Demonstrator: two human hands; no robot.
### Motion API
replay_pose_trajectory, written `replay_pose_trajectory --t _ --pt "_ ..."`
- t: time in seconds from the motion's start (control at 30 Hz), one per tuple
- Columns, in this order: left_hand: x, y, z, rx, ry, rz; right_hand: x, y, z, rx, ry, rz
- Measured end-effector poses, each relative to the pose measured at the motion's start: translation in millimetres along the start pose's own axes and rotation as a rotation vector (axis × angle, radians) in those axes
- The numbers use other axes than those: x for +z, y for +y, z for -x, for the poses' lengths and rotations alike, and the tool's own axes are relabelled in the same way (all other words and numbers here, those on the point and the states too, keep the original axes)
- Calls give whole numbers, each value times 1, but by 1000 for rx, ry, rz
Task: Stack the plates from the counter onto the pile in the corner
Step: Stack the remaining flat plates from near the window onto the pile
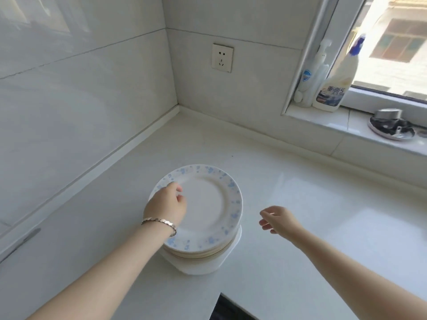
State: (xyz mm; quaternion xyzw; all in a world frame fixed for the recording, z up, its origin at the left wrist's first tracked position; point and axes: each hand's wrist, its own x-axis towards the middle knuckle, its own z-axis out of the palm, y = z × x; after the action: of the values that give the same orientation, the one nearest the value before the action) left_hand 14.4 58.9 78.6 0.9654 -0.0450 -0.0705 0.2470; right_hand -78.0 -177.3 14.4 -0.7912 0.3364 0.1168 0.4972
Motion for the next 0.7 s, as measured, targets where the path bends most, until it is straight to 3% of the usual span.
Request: replay_pose_trajectory --t 0.17,0.37,0.57,0.7 --pt "72 97 21 322 -263 -55 -67 73 26 103 33 86" --pt "164 200 82 544 -573 -179 -155 183 71 272 199 6" --pt "265 294 162 631 -745 -246 -242 301 133 376 395 -118" --pt "336 345 228 554 -867 -238 -301 381 174 428 418 -155"
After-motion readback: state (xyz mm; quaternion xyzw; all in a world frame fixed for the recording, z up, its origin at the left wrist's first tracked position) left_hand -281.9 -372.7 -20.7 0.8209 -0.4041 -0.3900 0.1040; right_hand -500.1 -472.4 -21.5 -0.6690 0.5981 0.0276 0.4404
